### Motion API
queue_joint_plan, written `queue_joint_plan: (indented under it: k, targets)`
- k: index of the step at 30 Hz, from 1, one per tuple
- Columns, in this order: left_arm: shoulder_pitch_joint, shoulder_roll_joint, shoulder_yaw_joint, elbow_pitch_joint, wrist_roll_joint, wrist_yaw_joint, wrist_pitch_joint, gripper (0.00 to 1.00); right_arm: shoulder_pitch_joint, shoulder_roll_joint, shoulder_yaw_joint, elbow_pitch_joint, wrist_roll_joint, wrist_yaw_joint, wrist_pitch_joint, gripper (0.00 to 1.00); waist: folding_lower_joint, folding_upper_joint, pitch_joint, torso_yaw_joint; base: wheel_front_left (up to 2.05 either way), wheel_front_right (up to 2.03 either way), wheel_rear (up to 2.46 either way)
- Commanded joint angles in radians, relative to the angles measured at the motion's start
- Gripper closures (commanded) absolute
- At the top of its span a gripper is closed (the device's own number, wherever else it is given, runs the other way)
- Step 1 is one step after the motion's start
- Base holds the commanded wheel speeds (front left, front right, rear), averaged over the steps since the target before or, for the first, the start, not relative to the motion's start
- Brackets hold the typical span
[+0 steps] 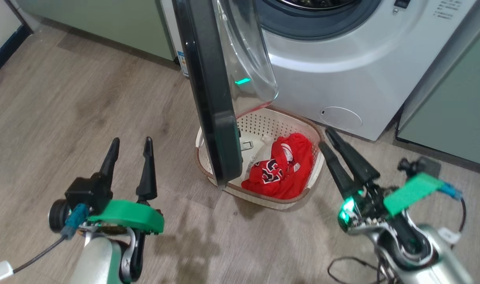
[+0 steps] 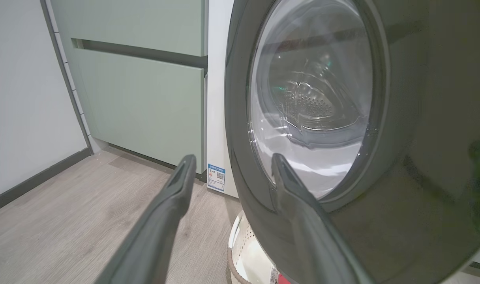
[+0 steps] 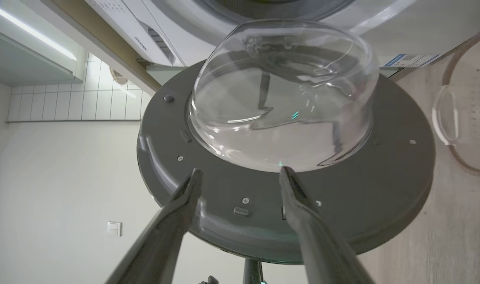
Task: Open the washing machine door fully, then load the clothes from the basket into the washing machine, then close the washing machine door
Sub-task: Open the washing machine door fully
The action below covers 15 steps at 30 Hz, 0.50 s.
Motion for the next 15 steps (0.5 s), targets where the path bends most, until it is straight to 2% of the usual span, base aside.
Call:
queue_joint_plan:
  k: [1, 5, 8, 15]
  targets:
    - [-0.012, 0.019, 0.04, -0.029, -0.001, 0.001, -0.005, 0.0, -0.009, -0.005, 0.009, -0.047, -0.013, 0.001, -0.013, 0.0, 0.0001, -0.0001, 0.0, -0.002, 0.0, 0.0, 0.0]
    - [-0.012, 0.019, 0.046, -0.029, 0.0, 0.002, -0.005, 0.0, 0.035, -0.013, -0.007, -0.086, -0.064, 0.001, -0.071, 0.0, 0.0001, -0.0001, 0.002, -0.013, 0.0, 0.0, 0.0]
    - [-0.013, 0.019, 0.05, -0.03, 0.0, 0.003, -0.005, 0.0, 0.032, -0.025, -0.025, -0.088, -0.148, 0.001, -0.146, 0.0, 0.0001, -0.0001, 0.007, -0.02, 0.0, 0.0, 0.0]
    - [-0.015, 0.021, 0.059, -0.032, 0.004, 0.002, -0.005, 0.0, -0.045, -0.053, -0.057, -0.002, -0.461, 0.001, -0.346, 0.0, 0.0001, -0.0001, 0.008, -0.034, 0.0, 0.0, 0.0]
